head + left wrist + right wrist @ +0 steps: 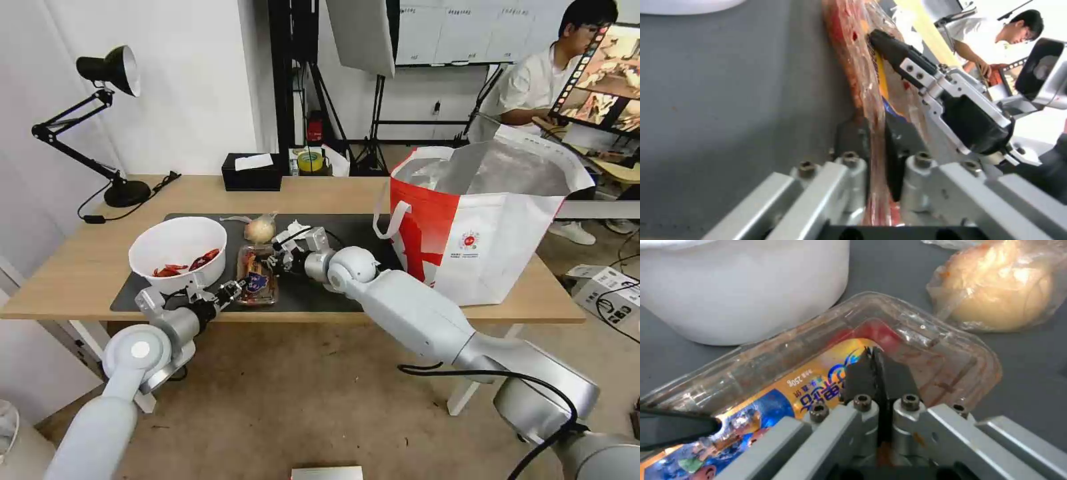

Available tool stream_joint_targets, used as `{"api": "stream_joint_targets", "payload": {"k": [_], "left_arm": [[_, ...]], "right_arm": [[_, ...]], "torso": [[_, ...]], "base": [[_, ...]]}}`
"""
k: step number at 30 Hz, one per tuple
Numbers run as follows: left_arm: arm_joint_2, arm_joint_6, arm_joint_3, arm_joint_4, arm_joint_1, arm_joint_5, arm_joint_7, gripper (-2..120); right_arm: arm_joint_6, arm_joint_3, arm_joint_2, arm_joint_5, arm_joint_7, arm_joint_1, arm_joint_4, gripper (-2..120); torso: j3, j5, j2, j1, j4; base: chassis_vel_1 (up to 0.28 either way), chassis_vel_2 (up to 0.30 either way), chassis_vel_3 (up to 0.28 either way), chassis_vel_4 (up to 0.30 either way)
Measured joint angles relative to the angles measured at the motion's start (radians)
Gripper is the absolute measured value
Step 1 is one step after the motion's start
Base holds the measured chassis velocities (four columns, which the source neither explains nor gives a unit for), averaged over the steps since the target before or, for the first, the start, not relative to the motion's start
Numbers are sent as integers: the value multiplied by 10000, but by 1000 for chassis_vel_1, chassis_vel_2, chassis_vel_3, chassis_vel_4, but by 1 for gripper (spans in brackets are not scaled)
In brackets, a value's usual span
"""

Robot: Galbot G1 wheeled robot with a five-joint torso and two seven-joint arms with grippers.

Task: Pick up the trash from the table and place it into the takeout bag.

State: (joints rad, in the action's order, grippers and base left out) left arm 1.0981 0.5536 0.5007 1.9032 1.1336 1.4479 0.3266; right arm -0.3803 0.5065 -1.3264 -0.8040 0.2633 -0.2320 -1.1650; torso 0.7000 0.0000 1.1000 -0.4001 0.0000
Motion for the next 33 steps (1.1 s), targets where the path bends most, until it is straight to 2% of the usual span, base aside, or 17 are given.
{"api": "stream_joint_targets", "payload": {"k": [8, 18, 21, 30, 32, 33], "left_arm": [[-9, -59, -8, 30, 72, -55, -24, 1], [-33, -125, 285, 185, 432, -74, -69, 1], [53, -181, 377, 361, 581, -119, -68, 1], [151, -297, 474, 741, 718, -129, -58, 1], [174, -326, 482, 873, 730, -117, -58, 1], [180, -328, 483, 905, 730, -111, -58, 1]], "right_arm": [[-16, -317, 124, -59, -11, -122, -158, 0], [17, -1117, 595, -585, -273, -471, -1537, 0], [56, -1607, 1181, -937, -637, -824, -2863, 0], [357, -2132, 2209, -1012, -1608, -1844, -4742, 0], [424, -2568, 2636, -1008, -2001, -2593, -5602, 10], [442, -2660, 2722, -1007, -2063, -2763, -5774, 12]], "torso": [[1, 0, -1, 0, 1], [0, 1, 0, 0, 2], [-1, 0, 0, 1, -2], [-1, 2, -1, 1, 1], [-1, 2, 0, 1, 0], [-1, 2, 0, 1, -1]], "base": [[0, 0, 0, 0], [0, 0, 0, 0], [0, 0, 0, 0], [0, 0, 0, 0], [0, 0, 0, 0], [0, 0, 0, 0]]}}
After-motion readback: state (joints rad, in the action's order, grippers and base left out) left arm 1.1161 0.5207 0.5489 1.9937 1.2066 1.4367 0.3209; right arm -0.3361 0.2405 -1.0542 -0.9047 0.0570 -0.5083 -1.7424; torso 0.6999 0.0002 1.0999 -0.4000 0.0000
